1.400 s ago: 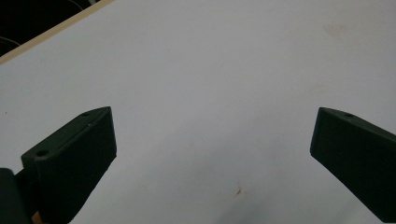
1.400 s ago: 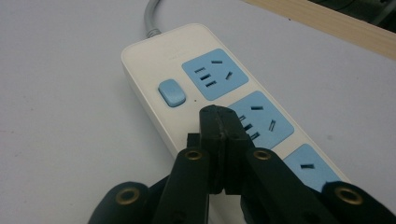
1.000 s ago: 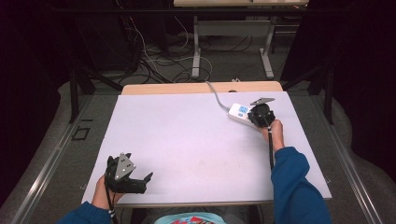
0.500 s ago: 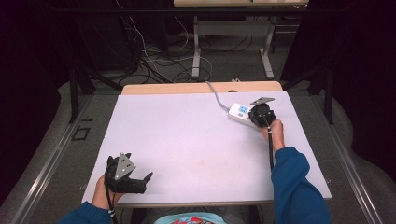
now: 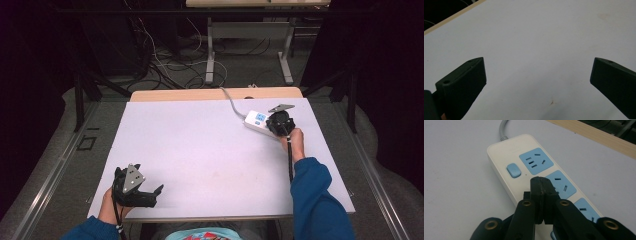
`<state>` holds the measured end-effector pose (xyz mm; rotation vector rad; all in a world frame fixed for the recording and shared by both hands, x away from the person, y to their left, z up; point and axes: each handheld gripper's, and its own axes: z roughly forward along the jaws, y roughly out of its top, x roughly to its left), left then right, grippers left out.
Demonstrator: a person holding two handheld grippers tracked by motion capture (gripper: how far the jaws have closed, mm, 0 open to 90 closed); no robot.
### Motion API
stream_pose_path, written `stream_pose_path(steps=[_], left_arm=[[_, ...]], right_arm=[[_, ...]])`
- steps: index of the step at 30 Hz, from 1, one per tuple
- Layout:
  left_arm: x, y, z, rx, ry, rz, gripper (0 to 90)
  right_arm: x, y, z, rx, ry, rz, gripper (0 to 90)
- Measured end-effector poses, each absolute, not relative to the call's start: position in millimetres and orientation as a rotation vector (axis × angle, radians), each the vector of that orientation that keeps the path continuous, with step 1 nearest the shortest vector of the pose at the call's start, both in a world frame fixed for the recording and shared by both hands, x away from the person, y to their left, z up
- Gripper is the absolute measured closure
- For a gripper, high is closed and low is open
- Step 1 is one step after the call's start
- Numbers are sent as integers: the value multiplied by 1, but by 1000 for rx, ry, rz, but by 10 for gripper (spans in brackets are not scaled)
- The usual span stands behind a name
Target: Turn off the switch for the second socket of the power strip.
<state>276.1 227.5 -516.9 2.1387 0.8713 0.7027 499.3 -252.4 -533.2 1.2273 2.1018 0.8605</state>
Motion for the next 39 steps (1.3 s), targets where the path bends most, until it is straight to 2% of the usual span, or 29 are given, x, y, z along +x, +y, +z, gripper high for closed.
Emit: stream_pose_path(steps=[14,20,24,27,30,34,36,39], left_arm=[[276,228,-517,2134,869,706,2],[276,228,-517,2133,874,707,2],[276,228,-517,2132,869,718,2],[276,228,-517,2132,870,717,2],[276,228,-516,2139,867,719,2],[276,228,-517,2133,871,707,2],[276,228,-517,2134,871,717,2],[275,228,-517,2138,872,715,2]], right_arm=[[496,-251,-528,1211,2093,864,884],[493,-250,-520,1198,2090,877,834],[491,-249,-517,1212,2096,878,734],[490,-249,-516,1217,2105,892,592],[488,-252,-513,1213,2120,911,401],[486,-253,-511,1231,2145,947,224],[483,-255,-509,1240,2152,974,163],[480,-256,-506,1234,2164,1026,123]])
